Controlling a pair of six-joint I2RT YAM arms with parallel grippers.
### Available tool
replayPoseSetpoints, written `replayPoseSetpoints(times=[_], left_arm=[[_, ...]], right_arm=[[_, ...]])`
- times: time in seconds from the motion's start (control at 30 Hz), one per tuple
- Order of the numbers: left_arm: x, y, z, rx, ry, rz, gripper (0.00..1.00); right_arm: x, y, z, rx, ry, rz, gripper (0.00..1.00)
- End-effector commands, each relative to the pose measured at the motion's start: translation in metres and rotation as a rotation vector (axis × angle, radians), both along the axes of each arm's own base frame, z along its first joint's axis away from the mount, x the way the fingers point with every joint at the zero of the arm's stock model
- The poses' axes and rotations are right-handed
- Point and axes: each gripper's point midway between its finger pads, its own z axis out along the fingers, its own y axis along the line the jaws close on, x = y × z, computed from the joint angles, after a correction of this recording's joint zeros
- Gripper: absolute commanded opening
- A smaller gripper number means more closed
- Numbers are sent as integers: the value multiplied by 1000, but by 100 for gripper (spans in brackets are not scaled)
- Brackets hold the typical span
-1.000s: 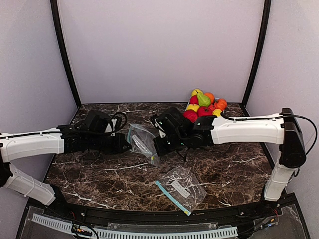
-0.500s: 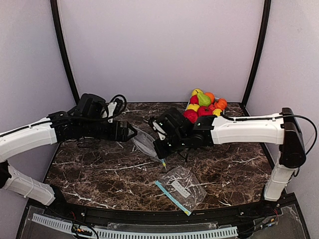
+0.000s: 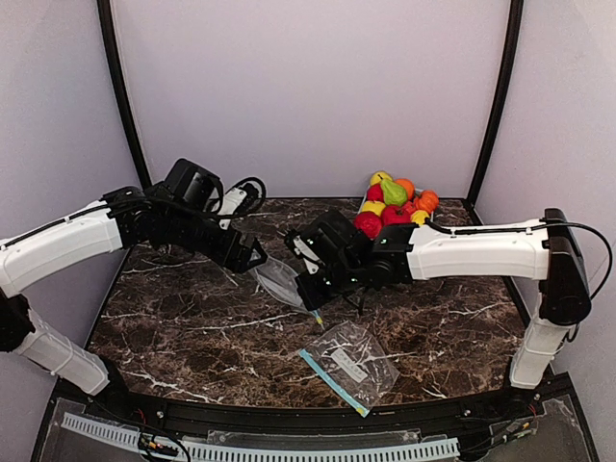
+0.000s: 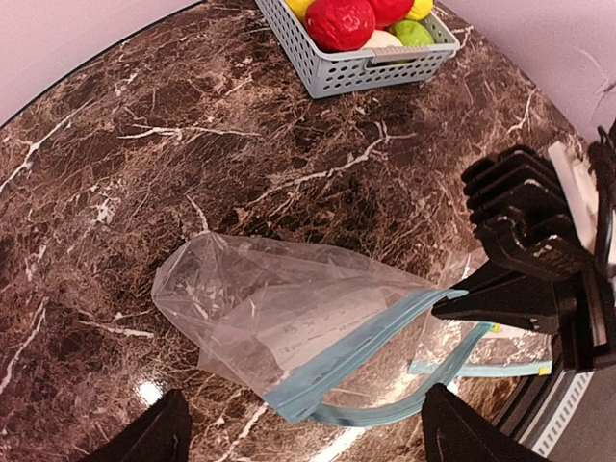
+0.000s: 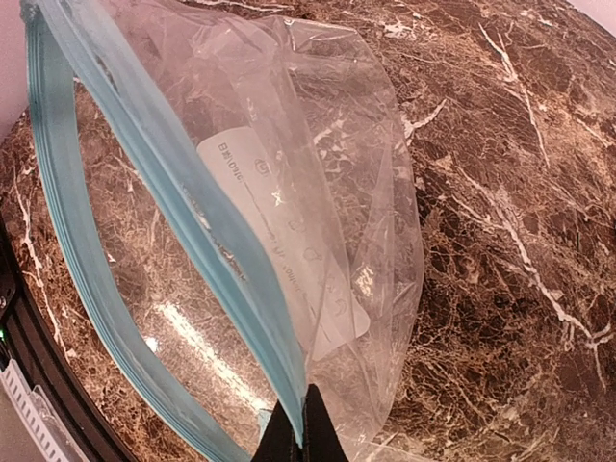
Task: Place the food in the zip-top bag and seal the zipper
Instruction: Pass from the right arm to the left
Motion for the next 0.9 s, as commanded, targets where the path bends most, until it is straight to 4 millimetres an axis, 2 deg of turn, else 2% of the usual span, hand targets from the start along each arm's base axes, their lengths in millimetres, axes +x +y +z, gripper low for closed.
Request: replayPoseSetpoints(times=[0.0,0.07,0.27,0.73,0.87], left_arm=[[-3,3,0,66,-12,-81,77],[0,4,-4,83,-15,-80,71],[11,5,-10,124,-40,-69,60],[13,-4,-20,148,-53,-153,40],[13,-6,-22,155,-51,-165,30]], right_arm=[[-7,8,16,40,-3,21,0],[-8,8,16,42,0,25,0],[-9,9,16,39,2,31,0],[-9,9,10,20,13,42,0],[-9,10,8,12,9,44,0]])
